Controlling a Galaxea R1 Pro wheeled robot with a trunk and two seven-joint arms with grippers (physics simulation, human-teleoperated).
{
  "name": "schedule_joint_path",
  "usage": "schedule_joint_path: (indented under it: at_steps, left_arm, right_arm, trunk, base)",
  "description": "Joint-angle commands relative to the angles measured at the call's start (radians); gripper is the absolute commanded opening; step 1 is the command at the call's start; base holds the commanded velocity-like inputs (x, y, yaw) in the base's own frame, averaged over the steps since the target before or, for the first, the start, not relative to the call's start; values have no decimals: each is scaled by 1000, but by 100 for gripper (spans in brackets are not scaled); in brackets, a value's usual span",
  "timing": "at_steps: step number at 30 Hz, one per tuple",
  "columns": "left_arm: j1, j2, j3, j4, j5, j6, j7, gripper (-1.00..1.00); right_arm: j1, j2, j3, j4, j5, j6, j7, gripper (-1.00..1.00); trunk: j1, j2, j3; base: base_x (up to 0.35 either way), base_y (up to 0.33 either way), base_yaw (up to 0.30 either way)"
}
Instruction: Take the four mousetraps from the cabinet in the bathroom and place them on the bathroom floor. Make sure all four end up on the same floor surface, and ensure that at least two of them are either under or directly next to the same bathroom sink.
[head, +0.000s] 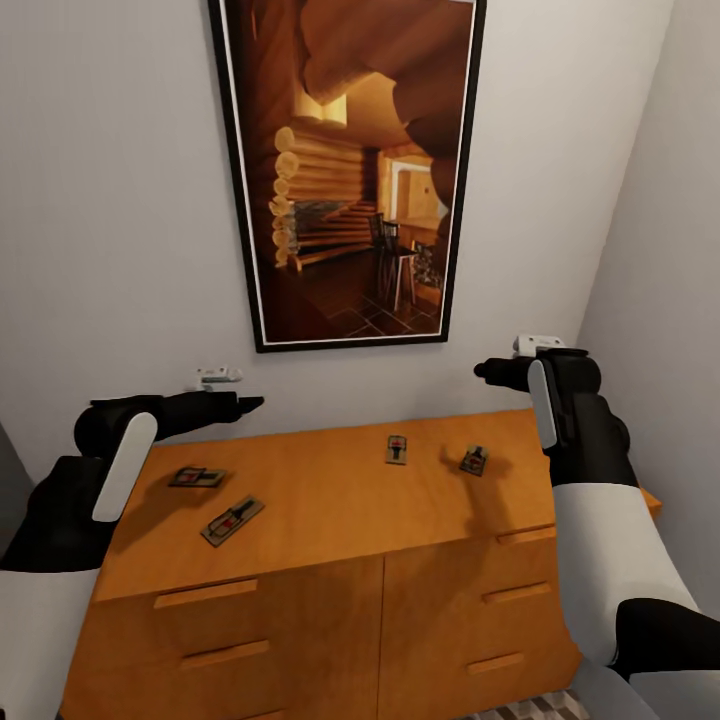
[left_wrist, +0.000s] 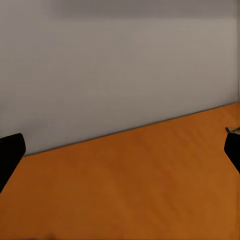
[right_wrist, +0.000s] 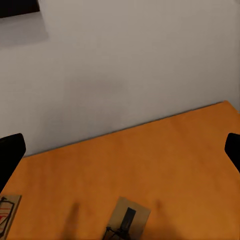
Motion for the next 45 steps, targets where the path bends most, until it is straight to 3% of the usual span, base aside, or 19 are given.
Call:
schedule_joint_path:
  at_steps: [1, 20, 34, 39, 43, 45]
  left_arm:
    - [-1, -1, -1, 0, -7, 3, -7, 100]
    - [-1, -12, -5, 38, 3, 9, -7, 100]
    - [0, -18, -5, 87, 17, 10, -8, 100]
    - [2, -33, 0, 115, 27, 0, 0, 100]
    - [2, -33, 0, 138, 27, 0, -2, 100]
    - [2, -34, 0, 149, 28, 1, -4, 100]
  right_arm:
    - [-1, 0, 1, 1, 0, 4, -3, 100]
    - [-2, -8, 74, 58, -2, 4, -8, 100]
    - [0, -9, 78, 98, -1, 4, -7, 100]
    - [-12, 16, 50, 126, 2, 4, -35, 100]
    - [-6, 11, 28, 148, 3, 4, -40, 100]
    - [-3, 6, 38, 159, 3, 4, -32, 100]
  trunk:
    - [0, -1, -1]
    - [0, -1, -1]
    - [0, -1, -1]
    - [0, -1, -1]
    - [0, -1, -1]
    - [0, -1, -1]
  base:
    - [16, 0, 0]
    - [4, 0, 0]
    - [0, 0, 0]
    - [0, 0, 0]
    - [0, 0, 0]
    - [0, 0, 0]
